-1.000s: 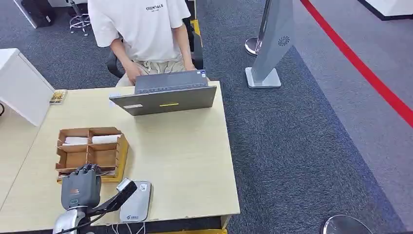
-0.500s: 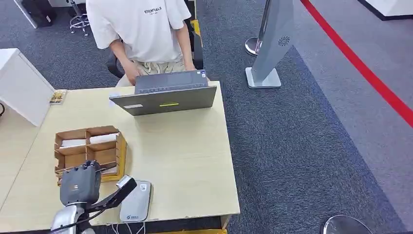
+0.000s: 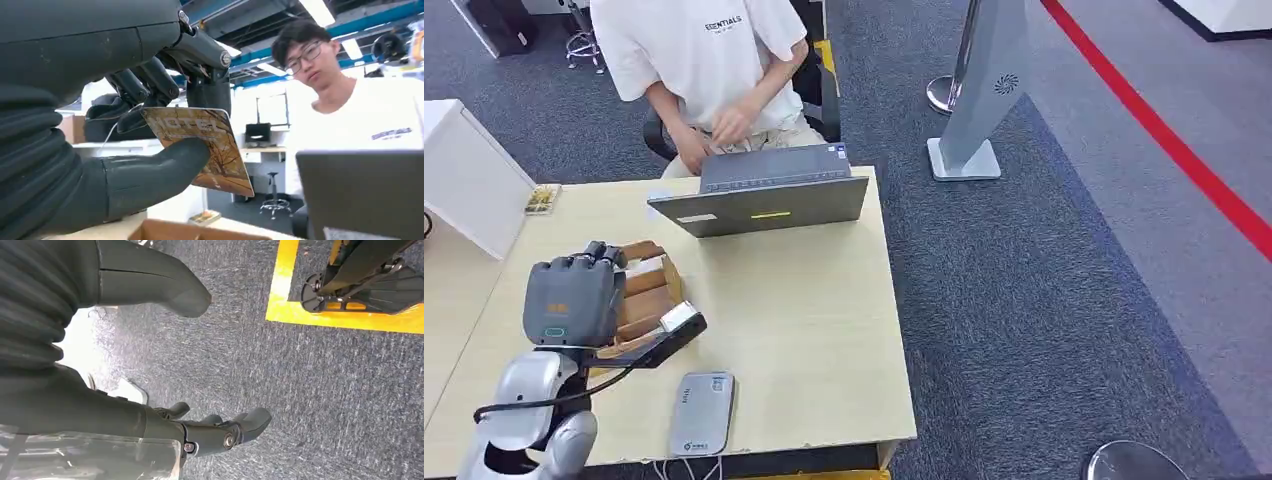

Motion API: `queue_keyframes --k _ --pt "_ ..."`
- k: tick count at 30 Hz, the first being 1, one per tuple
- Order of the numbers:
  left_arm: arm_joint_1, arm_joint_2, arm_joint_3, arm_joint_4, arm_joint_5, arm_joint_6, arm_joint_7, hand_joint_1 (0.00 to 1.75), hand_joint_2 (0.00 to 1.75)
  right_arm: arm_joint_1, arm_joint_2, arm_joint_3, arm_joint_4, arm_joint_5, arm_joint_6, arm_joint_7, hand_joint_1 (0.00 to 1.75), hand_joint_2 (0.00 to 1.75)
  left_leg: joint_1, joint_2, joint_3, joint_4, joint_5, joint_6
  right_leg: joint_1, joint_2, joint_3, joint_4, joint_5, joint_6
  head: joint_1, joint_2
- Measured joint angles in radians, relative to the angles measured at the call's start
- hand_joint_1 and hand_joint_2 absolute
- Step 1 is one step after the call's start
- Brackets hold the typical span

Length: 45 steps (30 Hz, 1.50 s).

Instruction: Pass the card to the sensor for recognition and then transmit it.

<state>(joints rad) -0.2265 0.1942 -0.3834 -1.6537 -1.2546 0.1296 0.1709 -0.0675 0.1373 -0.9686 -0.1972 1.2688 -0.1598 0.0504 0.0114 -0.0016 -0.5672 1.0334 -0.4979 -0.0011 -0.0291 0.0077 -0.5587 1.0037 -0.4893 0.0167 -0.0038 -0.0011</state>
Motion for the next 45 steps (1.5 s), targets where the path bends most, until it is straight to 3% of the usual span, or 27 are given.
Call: queue_keyframes --k 5,10,12,15,18,24,25,38,45 --pt "-0.13 0.055 -0.042 -0.048 0.052 -0.069 0.03 1.75 1.75 0.0 0.0 -0.001 0.0 0.02 0.001 0.012 0.0 1.75 0.0 0.0 0.0 0.0 0.001 -0.001 0.0 0.0 0.0 0.0 0.001 0.0 0.0 0.0" --pt "-0.309 0.066 -0.05 -0.05 0.023 -0.055 0.05 1.75 1.75 -0.001 0.0 -0.001 0.0 0.043 0.009 0.013 0.0 1.75 0.0 0.0 0.0 0.0 0.002 0.0 0.0 0.0 0.001 0.0 0.002 -0.001 0.0 0.0" --pt "-0.338 0.069 -0.051 -0.048 -0.027 -0.013 0.05 1.75 1.75 -0.001 0.0 0.0 0.0 0.061 0.016 0.012 0.0 1.75 0.0 0.0 0.0 0.0 0.002 0.0 0.0 0.0 0.0 0.0 0.002 -0.001 0.0 0.0" --pt "-0.384 0.074 -0.051 -0.009 -0.117 0.115 0.038 1.75 1.75 -0.003 0.0 0.008 0.0 0.084 0.018 0.006 0.0 1.75 0.0 0.0 0.0 0.0 0.001 0.0 0.0 0.0 0.0 0.0 0.002 -0.001 0.0 0.0" --pt "-0.396 0.08 -0.046 0.041 -0.14 0.202 0.014 1.75 1.75 -0.006 0.003 0.016 0.0 0.094 0.018 0.002 0.0 1.75 0.0 0.0 0.0 0.0 0.001 0.0 0.0 0.0 0.0 0.0 0.002 -0.001 0.0 0.0" --pt "-0.374 0.083 -0.014 0.078 -0.137 0.253 -0.013 1.75 1.75 -0.006 0.007 0.026 0.001 0.097 0.019 0.009 0.0 1.75 0.0 0.0 0.0 0.0 0.001 0.0 0.0 0.0 0.0 0.0 0.002 -0.001 0.0 0.0" --pt "-0.368 0.083 -0.011 0.081 -0.136 0.251 -0.015 0.0 1.75 -0.006 0.007 0.027 0.0 0.097 0.019 0.009 0.0 1.75 0.0 0.0 0.0 0.0 0.001 0.0 0.0 0.0 0.0 0.0 0.002 -0.001 0.0 0.0" --pt "-0.332 0.088 0.035 0.106 -0.109 0.214 -0.022 0.0 1.75 -0.006 0.008 0.03 0.001 0.095 0.019 -0.001 0.0 1.75 0.0 0.0 -0.001 0.0 0.001 0.0 0.0 0.0 0.0 0.0 0.002 -0.001 0.0 0.0" --pt "-0.271 0.168 0.139 0.122 -0.061 0.237 -0.042 0.0 1.75 -0.002 0.008 0.03 0.001 0.093 0.021 0.002 0.0 1.75 0.001 0.002 -0.001 -0.001 0.001 0.0 0.001 0.002 -0.001 0.001 0.002 -0.001 0.0 0.0"
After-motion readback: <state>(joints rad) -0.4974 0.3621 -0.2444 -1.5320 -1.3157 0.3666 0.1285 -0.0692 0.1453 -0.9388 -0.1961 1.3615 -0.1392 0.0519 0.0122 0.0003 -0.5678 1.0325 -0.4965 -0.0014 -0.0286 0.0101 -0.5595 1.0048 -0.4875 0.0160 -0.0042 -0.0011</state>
